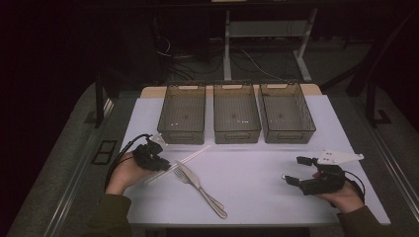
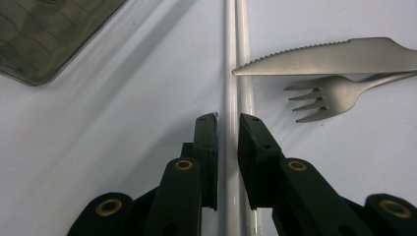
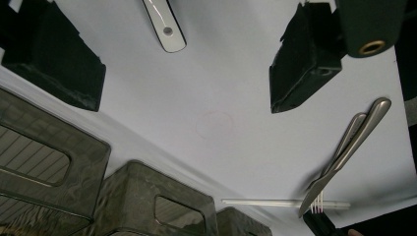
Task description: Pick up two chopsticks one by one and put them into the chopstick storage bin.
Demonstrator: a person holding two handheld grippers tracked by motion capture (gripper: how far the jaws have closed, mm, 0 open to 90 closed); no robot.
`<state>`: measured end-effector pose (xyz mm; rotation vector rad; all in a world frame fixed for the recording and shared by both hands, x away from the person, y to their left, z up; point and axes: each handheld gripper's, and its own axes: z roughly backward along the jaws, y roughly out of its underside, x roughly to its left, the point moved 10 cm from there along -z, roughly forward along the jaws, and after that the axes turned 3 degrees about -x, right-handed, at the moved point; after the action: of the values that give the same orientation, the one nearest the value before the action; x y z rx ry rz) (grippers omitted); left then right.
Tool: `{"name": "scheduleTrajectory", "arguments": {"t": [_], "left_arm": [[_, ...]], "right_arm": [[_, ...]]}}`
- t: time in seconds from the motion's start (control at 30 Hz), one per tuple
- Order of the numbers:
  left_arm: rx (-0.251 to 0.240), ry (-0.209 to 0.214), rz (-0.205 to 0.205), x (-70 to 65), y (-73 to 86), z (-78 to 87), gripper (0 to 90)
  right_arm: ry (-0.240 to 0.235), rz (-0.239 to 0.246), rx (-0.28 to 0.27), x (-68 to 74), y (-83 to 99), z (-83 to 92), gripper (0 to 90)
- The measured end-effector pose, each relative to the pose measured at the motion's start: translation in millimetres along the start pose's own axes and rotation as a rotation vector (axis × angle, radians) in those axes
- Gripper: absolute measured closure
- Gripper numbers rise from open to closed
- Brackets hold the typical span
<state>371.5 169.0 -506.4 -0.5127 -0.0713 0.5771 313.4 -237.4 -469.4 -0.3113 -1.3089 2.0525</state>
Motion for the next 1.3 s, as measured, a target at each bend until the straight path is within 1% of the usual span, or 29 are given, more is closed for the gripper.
{"name": "scheduleTrajectory", "arguments": {"t": [0.13, 0.17, 0.2, 0.33, 0.4, 0.43, 0.5, 0.6, 0.63, 0.7, 0.73, 0.77, 0.83, 1.07, 1.17, 1.2, 1.3], "left_arm": [[0.011, 0.0, 0.0, -1.0, 1.1, -2.6, 77.4], [0.017, -0.004, -0.009, 0.1, 1.7, -3.7, 77.5], [0.022, -0.005, -0.009, 0.4, 2.2, -4.1, 77.5], [0.018, -0.015, -0.007, 1.5, 1.8, -4.7, 79.1], [0.011, -0.02, 0.0, 2.7, 1.7, -4.9, 80.1], [-0.001, -0.022, 0.004, 2.9, 1.4, -5.5, 80.1], [-0.007, -0.034, 0.002, 3.8, 1.2, -5.9, 81.1], [-0.009, -0.036, 0.006, 3.3, 1.5, -6.1, 80.8], [-0.025, -0.032, 0.012, 3.0, 1.0, -6.6, 79.8], [-0.026, -0.031, 0.012, 3.4, 1.7, -6.4, 79.2], [-0.035, -0.027, 0.026, 3.0, 1.6, -6.5, 79.2], [-0.041, -0.028, 0.026, 3.6, 1.8, -6.6, 80.1], [-0.055, -0.029, 0.045, 4.9, 2.4, -6.6, 81.8], [-0.062, -0.031, 0.056, 4.1, 4.1, -5.9, 83.5], [-0.078, -0.022, 0.071, 4.2, 3.3, -6.5, 84.3], [-0.077, -0.022, 0.065, 4.5, 3.2, -6.4, 84.4], [-0.076, -0.023, 0.065, 4.6, 3.0, -6.3, 84.4]], "right_arm": [[0.001, -0.001, 0.001, -0.2, 0.1, 0.1, 13.7], [0.001, -0.001, 0.0, -0.3, 0.1, 0.1, 13.7], [0.0, 0.001, -0.001, -0.2, 0.0, 0.2, 13.7], [0.0, 0.002, -0.001, -0.3, 0.0, 0.2, 13.7], [0.002, 0.0, 0.0, -0.4, 0.1, 0.2, 13.7], [0.002, 0.0, 0.0, -0.5, 0.1, 0.1, 13.7], [0.0, 0.003, -0.001, 0.0, -0.1, 0.0, 13.7], [-0.001, 0.001, 0.001, 0.1, 0.1, 0.0, 13.7], [-0.001, 0.001, 0.001, 0.1, 0.2, -0.1, 13.7], [-0.001, 0.002, 0.001, 0.0, 0.2, -0.2, 13.7], [-0.001, 0.003, 0.002, 0.1, 0.3, -0.4, 13.7], [-0.003, 0.005, 0.003, 0.4, 0.3, -0.9, 13.7], [-0.004, 0.005, 0.004, 0.8, 0.2, -1.3, 13.7], [-0.004, 0.007, 0.007, 0.9, 0.7, -2.3, 13.7], [-0.003, 0.007, 0.009, 0.9, 0.9, -2.3, 13.7], [-0.004, 0.007, 0.009, 1.0, 1.0, -2.3, 13.7], [-0.003, 0.006, 0.009, 1.0, 1.0, -2.1, 13.7]]}}
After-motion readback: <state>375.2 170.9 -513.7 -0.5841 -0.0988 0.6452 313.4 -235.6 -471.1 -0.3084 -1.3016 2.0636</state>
